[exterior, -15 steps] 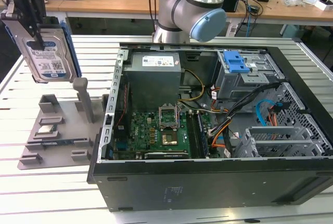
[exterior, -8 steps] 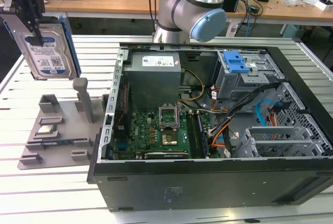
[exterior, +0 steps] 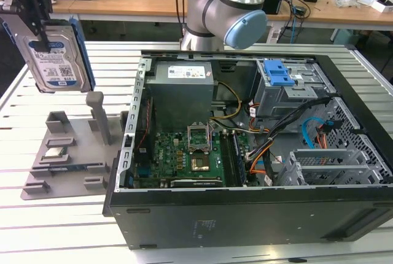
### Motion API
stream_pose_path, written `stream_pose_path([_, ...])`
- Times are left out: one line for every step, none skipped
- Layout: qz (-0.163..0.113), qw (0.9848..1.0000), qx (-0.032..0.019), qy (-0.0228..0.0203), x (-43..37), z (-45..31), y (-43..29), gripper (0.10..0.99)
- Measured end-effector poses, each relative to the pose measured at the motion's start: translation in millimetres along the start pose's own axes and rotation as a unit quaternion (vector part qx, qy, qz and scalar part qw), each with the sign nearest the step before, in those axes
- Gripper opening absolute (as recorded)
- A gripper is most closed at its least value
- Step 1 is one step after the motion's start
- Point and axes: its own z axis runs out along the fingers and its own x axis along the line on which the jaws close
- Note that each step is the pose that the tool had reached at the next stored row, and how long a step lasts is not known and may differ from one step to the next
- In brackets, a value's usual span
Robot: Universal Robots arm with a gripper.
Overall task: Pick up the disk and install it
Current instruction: 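Pick up the disk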
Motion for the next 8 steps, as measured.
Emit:
stream_pose_path([0.0,1.0,0.0,0.0,0.0,-0.2,0.0,0.361])
stream_pose_path([0.0,1.0,-0.0001,0.0,0.0,-0.6,0.0,0.361])
stream_pose_path([0.0,1.0,-0.0002,0.0001,-0.1,-0.9,-0.2,0.361])
stream_pose_path([0.0,1.0,-0.0006,0.0001,0.0,-1.6,-0.7,0.361])
stream_pose_path([0.0,1.0,-0.0006,0.0,0.0,-1.6,-0.6,0.361])
stream_pose_path([0.0,1.0,-0.0005,0.0,0.0,-1.6,-0.6,0.361])
stream_pose_path([0.0,1.0,-0.0005,0.0,0.0,-1.7,-0.6,0.361])
stream_pose_path([0.0,1.0,-0.0005,0.0,0.0,-1.9,-0.6,0.361])
